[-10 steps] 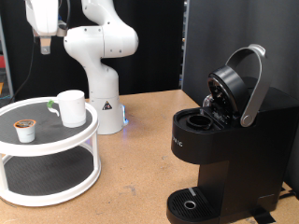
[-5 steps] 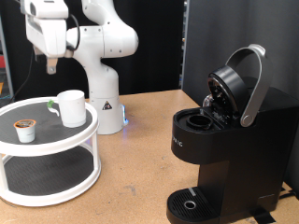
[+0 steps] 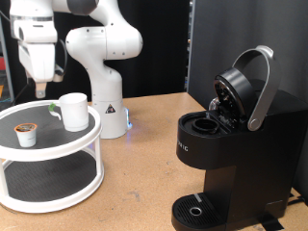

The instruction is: Make a cup of coffee with the keurig machine

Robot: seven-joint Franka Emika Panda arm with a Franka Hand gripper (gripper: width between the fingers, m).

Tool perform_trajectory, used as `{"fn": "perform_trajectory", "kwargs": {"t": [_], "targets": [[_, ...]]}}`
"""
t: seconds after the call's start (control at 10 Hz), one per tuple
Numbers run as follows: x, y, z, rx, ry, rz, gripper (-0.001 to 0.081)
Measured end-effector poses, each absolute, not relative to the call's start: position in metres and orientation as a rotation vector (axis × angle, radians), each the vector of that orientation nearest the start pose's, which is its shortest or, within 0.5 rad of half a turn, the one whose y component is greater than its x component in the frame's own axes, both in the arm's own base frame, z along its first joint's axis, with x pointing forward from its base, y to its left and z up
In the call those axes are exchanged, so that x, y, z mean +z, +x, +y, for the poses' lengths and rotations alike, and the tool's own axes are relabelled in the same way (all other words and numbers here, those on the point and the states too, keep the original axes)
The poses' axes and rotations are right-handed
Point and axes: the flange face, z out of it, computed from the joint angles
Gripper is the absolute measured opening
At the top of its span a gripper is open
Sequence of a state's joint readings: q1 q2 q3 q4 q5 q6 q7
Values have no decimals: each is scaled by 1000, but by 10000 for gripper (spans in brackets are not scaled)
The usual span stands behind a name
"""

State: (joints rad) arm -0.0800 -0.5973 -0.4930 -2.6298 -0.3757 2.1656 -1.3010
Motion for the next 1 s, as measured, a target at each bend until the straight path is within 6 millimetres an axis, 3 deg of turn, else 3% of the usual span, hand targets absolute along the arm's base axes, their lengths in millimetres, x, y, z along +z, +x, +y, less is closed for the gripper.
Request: {"fn": "perform_trajectory", "kwargs": {"t": [0.2, 0.4, 1.0], "targets": [[409, 321, -224, 21, -2869, -1569, 800], [409, 320, -223, 7, -2868, -1554, 800], [389, 311, -240, -8, -2892, -1497, 800]]}}
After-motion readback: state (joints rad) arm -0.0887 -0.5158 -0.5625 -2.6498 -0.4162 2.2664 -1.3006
